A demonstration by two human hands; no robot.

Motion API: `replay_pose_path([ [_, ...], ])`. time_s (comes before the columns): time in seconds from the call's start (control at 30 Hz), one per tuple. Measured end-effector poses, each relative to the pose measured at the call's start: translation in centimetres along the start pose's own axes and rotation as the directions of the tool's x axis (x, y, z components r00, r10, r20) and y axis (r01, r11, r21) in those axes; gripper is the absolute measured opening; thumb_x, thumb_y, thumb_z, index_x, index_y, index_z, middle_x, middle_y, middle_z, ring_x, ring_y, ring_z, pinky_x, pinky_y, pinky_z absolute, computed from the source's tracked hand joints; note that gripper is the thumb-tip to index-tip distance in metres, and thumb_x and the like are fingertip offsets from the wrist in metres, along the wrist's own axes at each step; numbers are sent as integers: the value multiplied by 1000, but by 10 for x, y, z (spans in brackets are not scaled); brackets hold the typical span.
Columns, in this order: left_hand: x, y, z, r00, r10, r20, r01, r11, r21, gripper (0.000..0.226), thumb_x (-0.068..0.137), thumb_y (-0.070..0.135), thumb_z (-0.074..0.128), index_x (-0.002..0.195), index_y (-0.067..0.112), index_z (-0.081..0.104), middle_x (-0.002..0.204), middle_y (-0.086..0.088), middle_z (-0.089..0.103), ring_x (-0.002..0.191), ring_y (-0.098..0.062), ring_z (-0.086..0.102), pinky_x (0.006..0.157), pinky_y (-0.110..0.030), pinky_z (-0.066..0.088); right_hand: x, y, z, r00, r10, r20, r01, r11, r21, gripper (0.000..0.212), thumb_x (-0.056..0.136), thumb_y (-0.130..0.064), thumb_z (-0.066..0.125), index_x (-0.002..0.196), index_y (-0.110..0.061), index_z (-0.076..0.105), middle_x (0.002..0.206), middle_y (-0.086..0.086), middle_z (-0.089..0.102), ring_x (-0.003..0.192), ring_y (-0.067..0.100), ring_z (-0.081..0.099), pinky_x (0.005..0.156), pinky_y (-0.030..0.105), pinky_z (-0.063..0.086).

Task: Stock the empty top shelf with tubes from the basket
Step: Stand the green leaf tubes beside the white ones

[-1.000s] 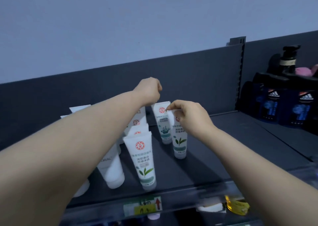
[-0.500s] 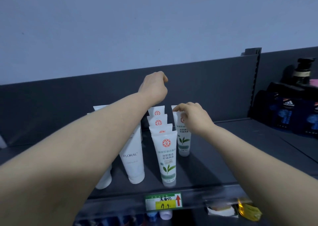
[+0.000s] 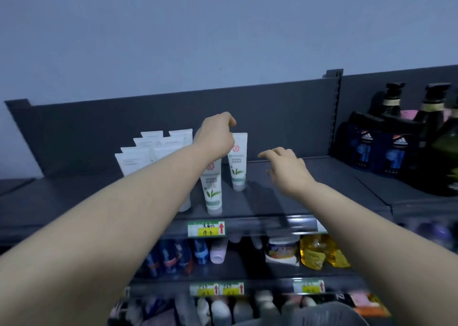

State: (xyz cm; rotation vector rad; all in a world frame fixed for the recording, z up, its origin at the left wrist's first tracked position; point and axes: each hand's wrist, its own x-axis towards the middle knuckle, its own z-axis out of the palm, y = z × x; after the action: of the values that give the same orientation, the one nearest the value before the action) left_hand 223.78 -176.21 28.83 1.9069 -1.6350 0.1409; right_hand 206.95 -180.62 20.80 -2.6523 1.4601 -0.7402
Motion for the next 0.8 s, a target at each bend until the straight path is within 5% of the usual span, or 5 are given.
replay_pose_path([
  [0.17, -78, 27, 23, 998, -23, 60, 10, 978, 207, 43, 88, 8, 51, 128, 22, 51, 128, -5, 59, 114, -29, 57, 81, -31, 46, -67, 29, -2, 993, -112, 44, 114, 992, -58, 50, 92, -11, 47, 140, -25, 38, 141, 4, 40, 129, 29, 35, 97, 43, 35],
  [0.33, -146, 47, 51, 977, -39, 211, -41, 931, 362, 39, 87, 10, 54, 126, 14, 52, 126, -12, 58, 114, -33, 55, 86, -40, 51, -129, 55, 4, 983, -157, 98, 164, 984, -64, 55, 88, -10, 54, 138, -26, 38, 139, 2, 41, 128, 28, 36, 95, 42, 37],
  [0.57, -230, 44, 129, 898, -149, 414, 41, 965, 258, 43, 92, 15, 55, 135, 14, 48, 130, -12, 57, 116, -31, 56, 87, -40, 51, -216, 98, 55, 954, -69, 293, 72, 997, -2, 51, 89, -12, 53, 137, -23, 39, 135, 7, 42, 125, 31, 36, 93, 45, 38],
  [0.8, -307, 7, 220, 732, -259, 630, 231, 965, 128, 29, 91, 9, 50, 119, 8, 56, 113, -13, 64, 102, -31, 61, 76, -32, 47, -285, 128, 116, 825, 63, 562, -52, 998, -35, 50, 89, -14, 51, 137, -25, 40, 138, 5, 41, 130, 29, 34, 100, 44, 36],
])
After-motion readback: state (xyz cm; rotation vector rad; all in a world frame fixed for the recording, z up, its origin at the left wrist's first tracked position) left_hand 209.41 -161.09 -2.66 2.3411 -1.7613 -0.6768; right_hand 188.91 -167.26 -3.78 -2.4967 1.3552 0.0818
